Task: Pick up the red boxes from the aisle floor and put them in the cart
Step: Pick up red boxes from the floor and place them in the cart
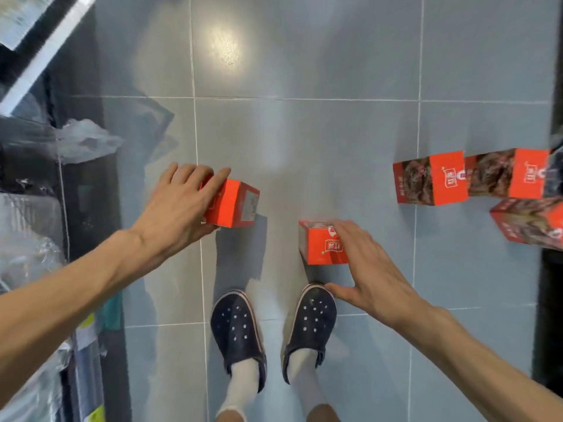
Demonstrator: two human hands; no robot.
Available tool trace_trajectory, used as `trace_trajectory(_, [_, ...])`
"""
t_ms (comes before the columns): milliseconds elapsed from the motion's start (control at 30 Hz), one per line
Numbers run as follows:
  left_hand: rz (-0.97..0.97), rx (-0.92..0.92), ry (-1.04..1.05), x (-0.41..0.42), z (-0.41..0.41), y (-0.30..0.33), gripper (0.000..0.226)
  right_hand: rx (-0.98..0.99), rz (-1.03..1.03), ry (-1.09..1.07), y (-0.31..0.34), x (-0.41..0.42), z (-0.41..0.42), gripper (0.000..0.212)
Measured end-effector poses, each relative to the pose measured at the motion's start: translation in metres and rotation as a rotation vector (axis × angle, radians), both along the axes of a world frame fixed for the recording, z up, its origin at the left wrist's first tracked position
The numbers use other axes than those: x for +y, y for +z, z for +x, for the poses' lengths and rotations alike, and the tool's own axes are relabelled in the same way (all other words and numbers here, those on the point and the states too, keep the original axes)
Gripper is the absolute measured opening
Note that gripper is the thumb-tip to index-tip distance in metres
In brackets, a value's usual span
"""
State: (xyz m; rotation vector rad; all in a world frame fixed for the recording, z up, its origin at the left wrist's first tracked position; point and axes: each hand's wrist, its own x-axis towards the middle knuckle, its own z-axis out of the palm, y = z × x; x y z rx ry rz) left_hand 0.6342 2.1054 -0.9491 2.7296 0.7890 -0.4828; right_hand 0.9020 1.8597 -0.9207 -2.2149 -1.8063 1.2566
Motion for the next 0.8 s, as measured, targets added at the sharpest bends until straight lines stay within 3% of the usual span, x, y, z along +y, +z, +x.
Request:
trace_trajectory(200, [-0.158, -0.091, 0.195, -0.044, -0.040, -0.004, 0.091, -0.279, -0.094, 0.235, -0.084, 0.007, 0.000, 0.115])
trace_trajectory(300, [-0.144, -0.107, 0.281, -0.062, -0.055, -0.011, 0.090, -0.393, -0.073, 0.300, -0.113, 0.008, -0.005, 0.094])
trace_trajectory(400, [-0.146, -0.128, 0.350, -0.068, -0.059, -0.001, 0.086, -0.391, -0.028, 0.221, -0.097, 0.014, -0.006, 0.063])
trace_trajectory(567, [-0.108, -0.148, 0.402, -0.050, -0.051, 0.076, 0.086, -0.259, 0.035, 0.124, 0.008, 0.055, 0.006, 0.063])
trace_trajectory(800, [-0.029, -0.338, 0.381, 0.008, -0.024, 0.282, 0.092, -0.300, 0.249, 0.109, 0.263, 0.143, 0.023, 0.086])
